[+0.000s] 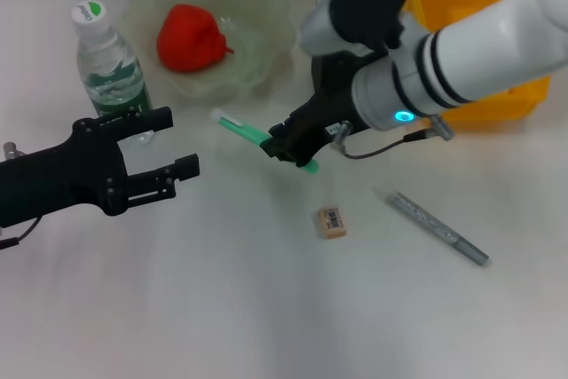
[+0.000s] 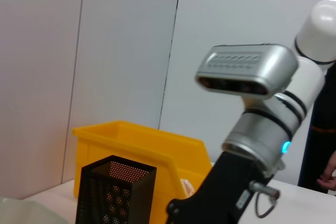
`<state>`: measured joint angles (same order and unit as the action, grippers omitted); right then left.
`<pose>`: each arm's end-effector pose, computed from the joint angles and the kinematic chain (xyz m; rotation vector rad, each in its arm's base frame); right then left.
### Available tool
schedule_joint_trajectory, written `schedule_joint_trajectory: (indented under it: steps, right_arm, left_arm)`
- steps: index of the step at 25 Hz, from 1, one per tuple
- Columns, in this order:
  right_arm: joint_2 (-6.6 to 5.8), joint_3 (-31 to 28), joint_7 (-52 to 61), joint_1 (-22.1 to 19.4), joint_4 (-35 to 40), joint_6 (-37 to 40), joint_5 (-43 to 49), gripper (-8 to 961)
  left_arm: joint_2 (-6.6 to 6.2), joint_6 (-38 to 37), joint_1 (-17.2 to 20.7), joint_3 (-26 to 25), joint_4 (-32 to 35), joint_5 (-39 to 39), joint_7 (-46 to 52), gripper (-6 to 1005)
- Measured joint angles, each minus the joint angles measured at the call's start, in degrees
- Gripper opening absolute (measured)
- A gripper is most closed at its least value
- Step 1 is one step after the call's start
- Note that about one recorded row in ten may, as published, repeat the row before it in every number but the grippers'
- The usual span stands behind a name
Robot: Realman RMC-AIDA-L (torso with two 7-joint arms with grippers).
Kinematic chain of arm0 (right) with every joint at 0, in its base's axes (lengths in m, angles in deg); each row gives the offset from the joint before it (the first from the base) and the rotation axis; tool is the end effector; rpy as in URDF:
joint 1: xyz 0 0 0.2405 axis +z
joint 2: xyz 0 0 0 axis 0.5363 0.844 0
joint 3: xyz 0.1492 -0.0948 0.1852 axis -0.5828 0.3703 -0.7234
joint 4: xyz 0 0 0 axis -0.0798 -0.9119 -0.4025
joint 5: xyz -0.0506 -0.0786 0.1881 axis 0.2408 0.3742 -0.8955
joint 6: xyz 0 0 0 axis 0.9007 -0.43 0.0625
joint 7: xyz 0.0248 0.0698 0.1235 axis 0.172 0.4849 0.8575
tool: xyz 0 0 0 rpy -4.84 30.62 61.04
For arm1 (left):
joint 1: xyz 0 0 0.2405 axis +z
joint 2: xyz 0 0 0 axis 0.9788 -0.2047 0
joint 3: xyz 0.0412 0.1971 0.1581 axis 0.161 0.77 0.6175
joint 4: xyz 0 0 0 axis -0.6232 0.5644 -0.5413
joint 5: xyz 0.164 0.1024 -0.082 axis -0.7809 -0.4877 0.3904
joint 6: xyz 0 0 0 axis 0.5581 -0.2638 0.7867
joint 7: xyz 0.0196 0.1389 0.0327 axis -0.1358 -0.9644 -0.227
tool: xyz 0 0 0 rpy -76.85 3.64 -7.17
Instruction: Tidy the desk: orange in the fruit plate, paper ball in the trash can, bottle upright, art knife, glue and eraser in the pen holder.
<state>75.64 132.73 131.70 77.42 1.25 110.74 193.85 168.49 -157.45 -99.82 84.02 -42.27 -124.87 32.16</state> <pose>0.1328 0.3845 -0.1052 -2.8024 0.5721 -0.0723 -0.2906 0.2848 0.0179 -2.6080 -0.4610 -0.9226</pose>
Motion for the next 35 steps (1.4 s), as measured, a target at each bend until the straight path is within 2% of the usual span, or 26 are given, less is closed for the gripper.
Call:
schedule_joint_trajectory:
  steps: [2,7,8,12,15,16,17,18,19,20,21,23,24,25,26,27,29,35]
  right_arm:
    - [0.02,-1.71,-4.12,-6.13,7.30,2.77,-0.87,168]
    - [0.03,-2.75,-8.20,-10.19,10.83,4.34,-4.71,168]
    - [-0.02,-4.20,-11.42,-12.54,12.05,5.38,-8.08,168]
    - [0.00,-7.10,-17.26,-15.49,12.45,6.90,-14.20,168]
    - [-0.02,-10.03,-24.04,-18.27,11.68,8.31,-22.10,168]
    - [-0.04,-12.64,-29.95,-20.24,10.33,9.84,-27.85,168]
    - [-0.04,-12.64,-29.95,-20.24,10.33,9.84,-27.85,167]
    - [-0.02,-14.77,-35.12,-21.48,8.46,11.79,-33.20,167]
    - [-0.02,-14.77,-35.12,-21.48,8.46,11.79,-33.20,167]
    - [-0.02,-15.94,-38.60,-21.94,6.89,12.94,-36.56,167]
    - [-0.01,-18.21,-45.37,-22.60,2.91,15.15,-43.64,167]
    - [0.00,-19.02,-48.43,-22.65,0.75,15.98,-46.74,167]
    - [0.00,-21.02,-55.19,-22.51,-4.35,17.50,-53.98,167]
    - [0.00,-21.02,-55.19,-22.51,-4.35,17.50,-53.98,167]
    - [-0.03,-22.34,-60.37,-21.78,-9.10,18.11,-60.40,167]
    - [-0.03,-22.34,-60.37,-21.78,-9.10,18.11,-60.40,168]
    - [-0.14,-23.49,-64.63,-19.73,-14.22,17.76,-65.86,168]
    - [-0.08,-26.58,-67.45,-14.77,-20.92,13.85,-66.62,168]
  left_arm:
    - [-0.42,-0.02,-0.17,-0.18,0.00,0.02,0.06,787]
    - [-0.56,0.24,-0.35,-0.20,0.00,0.05,-0.05,787]
    - [-0.58,0.31,-0.40,-0.20,0.00,0.05,-0.13,787]
    - [-0.61,0.39,-0.83,-0.62,-0.02,0.05,-0.21,786]
    - [-0.61,0.40,-0.93,-0.96,-0.03,0.05,-0.17,786]
    - [-0.61,0.40,-0.93,-1.17,-0.04,0.05,-0.17,786]
    - [-0.61,0.41,-0.93,-1.40,-0.03,0.05,-0.17,786]
    - [-0.61,0.41,-0.94,-1.58,-0.04,0.05,-0.17,786]
    - [-0.61,0.40,-0.94,-1.77,-0.04,0.05,-0.17,786]
    - [-0.62,0.39,-0.95,-1.94,-0.04,0.05,-0.17,786]
    - [-0.66,0.33,-0.95,-2.15,-0.07,0.05,-0.17,786]
    - [-0.66,0.15,-0.96,-2.46,-0.11,0.05,-0.13,786]
    - [-0.48,0.06,-1.01,-2.77,-0.12,0.05,-0.05,786]
    - [-0.48,0.06,-1.01,-2.77,-0.12,0.05,-0.05,786]
    - [-0.24,-0.01,-1.05,-2.93,-0.11,0.25,-0.03,786]
    - [-0.24,-0.01,-1.05,-2.93,-0.11,0.25,-0.03,786]
    - [0.09,-0.17,-1.07,-3.00,-0.14,0.99,-0.09,786]
    - [1.09,-1.06,-1.13,-3.00,-0.48,3.66,-0.56,786]
